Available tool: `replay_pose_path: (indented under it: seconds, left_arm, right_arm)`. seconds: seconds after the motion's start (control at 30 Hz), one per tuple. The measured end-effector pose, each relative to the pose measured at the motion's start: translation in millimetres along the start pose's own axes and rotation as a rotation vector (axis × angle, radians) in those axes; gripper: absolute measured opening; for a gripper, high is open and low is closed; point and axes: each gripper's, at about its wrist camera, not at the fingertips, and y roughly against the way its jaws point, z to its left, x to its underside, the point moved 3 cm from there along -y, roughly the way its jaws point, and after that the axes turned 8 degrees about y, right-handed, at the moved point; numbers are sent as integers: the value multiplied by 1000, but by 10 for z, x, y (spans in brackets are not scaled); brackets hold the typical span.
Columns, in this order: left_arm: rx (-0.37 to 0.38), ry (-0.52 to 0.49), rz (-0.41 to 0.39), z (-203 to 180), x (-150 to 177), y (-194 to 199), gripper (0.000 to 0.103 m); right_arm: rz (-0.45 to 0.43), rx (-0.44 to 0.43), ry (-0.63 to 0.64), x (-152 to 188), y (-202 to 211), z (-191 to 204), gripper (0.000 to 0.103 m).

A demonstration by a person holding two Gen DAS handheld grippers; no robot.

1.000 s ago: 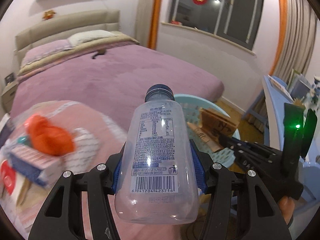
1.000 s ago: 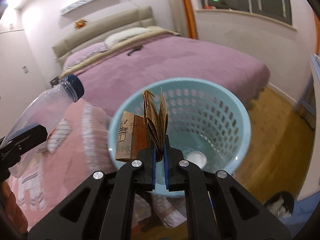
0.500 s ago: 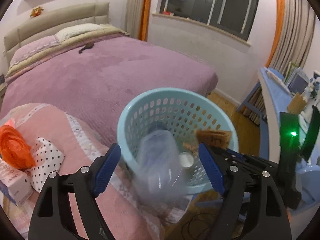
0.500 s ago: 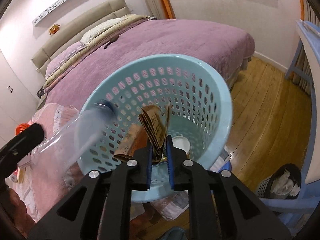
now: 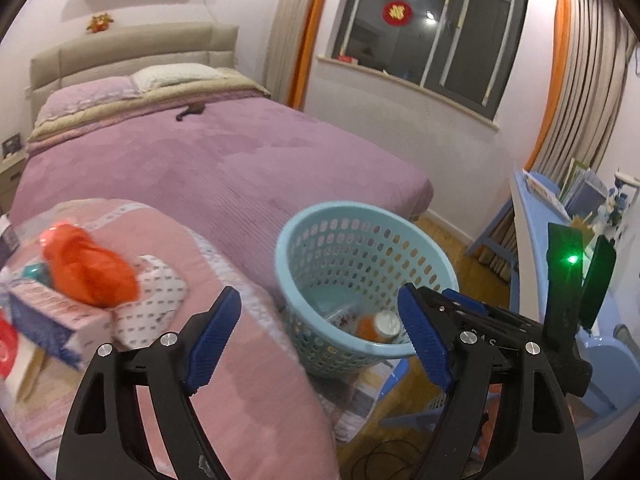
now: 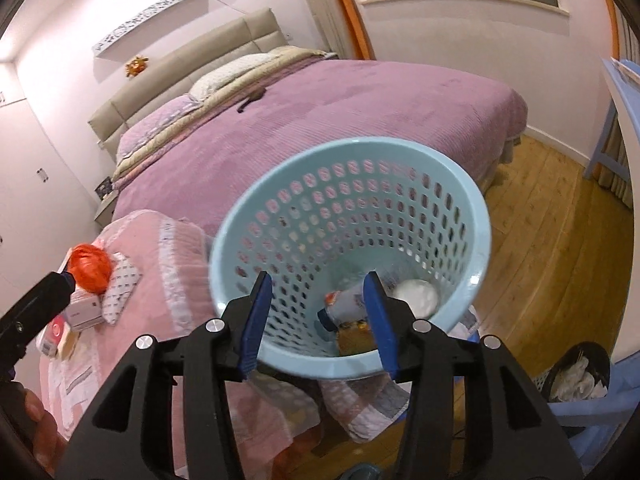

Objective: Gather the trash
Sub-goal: 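Move both tools back to the rug toward the spray can and milk carton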

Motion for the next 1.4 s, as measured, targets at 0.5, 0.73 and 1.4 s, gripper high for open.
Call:
replay_pose_path:
  seconds: [0.5, 0.73, 1.4]
  left_arm:
    - [-154, 88, -193, 968, -88, 1171, 81]
    - [-324, 151, -214, 1810, -93, 1609, 81]
    - [-520, 194, -1, 3271, 102, 1194, 81]
  right_arm:
    - [-32, -123, 213, -32, 144, 1270, 49]
    - [-36, -187, 379, 45, 113, 2051, 55]
    - [-39, -132, 786, 400, -472, 3316, 63]
